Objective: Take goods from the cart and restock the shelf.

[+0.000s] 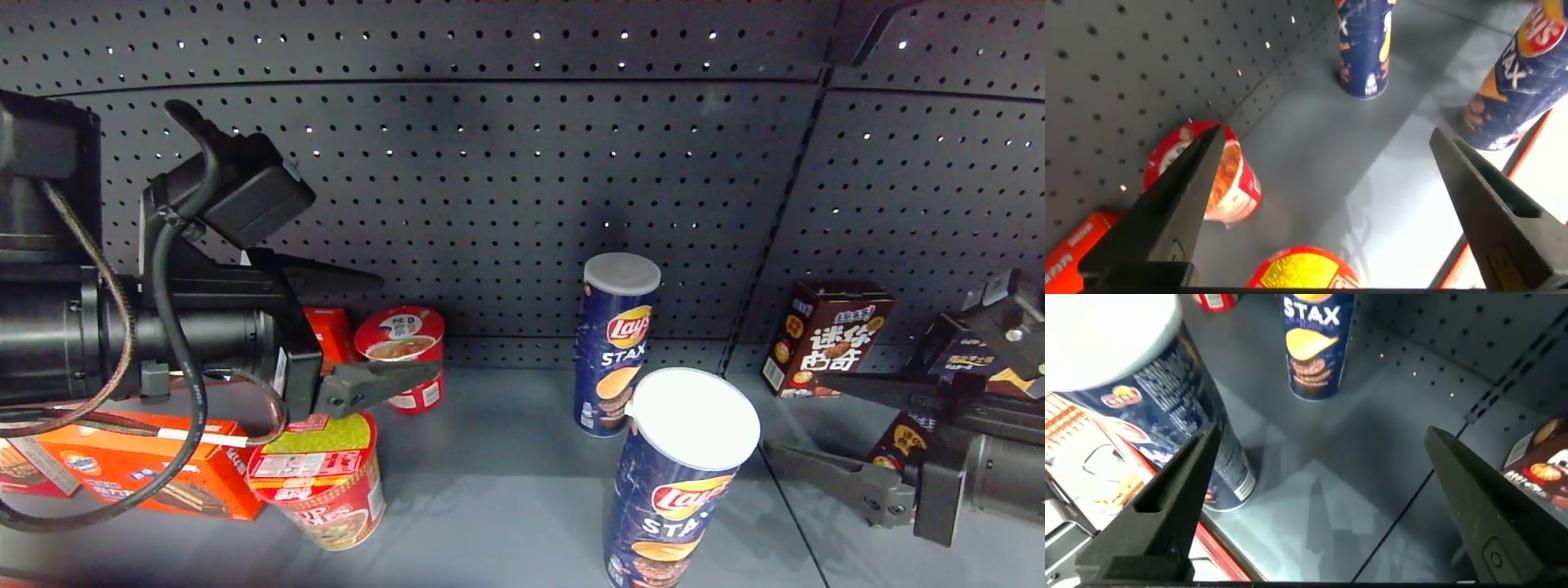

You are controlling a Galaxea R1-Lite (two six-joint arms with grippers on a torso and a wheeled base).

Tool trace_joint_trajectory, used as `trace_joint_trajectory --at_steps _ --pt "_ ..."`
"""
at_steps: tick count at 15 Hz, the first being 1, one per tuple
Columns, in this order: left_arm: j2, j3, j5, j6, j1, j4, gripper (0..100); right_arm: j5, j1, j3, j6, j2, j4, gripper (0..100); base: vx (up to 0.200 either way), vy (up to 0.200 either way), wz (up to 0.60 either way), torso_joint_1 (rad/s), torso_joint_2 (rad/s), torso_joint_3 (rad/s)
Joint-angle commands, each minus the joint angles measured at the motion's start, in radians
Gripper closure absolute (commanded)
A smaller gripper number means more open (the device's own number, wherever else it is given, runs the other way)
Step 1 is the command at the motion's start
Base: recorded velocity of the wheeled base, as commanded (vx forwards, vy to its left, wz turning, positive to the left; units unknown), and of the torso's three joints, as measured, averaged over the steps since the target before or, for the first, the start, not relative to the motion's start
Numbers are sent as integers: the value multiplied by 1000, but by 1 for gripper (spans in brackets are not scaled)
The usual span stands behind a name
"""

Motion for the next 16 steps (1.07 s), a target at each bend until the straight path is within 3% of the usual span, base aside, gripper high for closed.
trace_joint_trajectory --at_steps 1,6,16 --pt "8 1 -3 -2 -4 -39 0 -1 5 25 -9 2 1 0 0 0 0 0 0 0" --pt "8 17 13 -2 -4 -41 0 -25 46 89 -21 34 1 0 0 0 0 0 0 0" --pt "7 33 13 -2 2 -50 0 -53 69 91 -21 120 -4 0 0 0 0 0 0 0"
